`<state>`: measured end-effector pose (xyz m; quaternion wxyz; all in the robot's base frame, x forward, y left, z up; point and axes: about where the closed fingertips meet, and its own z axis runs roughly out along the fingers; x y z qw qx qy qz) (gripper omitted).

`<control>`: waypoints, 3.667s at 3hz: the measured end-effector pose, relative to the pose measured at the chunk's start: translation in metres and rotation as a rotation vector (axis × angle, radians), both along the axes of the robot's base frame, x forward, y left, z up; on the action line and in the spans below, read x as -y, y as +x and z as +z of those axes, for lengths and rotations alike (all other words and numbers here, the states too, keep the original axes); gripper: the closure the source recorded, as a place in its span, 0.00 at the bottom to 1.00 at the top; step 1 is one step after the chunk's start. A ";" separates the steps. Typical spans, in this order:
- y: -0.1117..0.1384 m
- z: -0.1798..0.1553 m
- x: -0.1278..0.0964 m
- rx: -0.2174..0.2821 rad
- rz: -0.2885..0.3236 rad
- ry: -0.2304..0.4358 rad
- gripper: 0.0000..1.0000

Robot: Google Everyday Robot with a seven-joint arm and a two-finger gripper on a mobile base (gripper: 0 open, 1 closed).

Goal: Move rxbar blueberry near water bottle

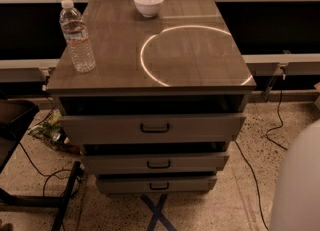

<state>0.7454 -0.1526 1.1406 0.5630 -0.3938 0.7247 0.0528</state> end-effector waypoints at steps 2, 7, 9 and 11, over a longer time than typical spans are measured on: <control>-0.033 -0.084 -0.045 -0.111 0.182 0.167 1.00; -0.026 -0.275 -0.216 -0.449 0.578 0.139 0.98; -0.027 -0.278 -0.221 -0.454 0.586 0.139 0.52; -0.028 -0.281 -0.227 -0.460 0.595 0.139 0.07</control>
Offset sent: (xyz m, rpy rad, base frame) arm -0.0619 0.0758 -0.1438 0.2658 0.1813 0.3138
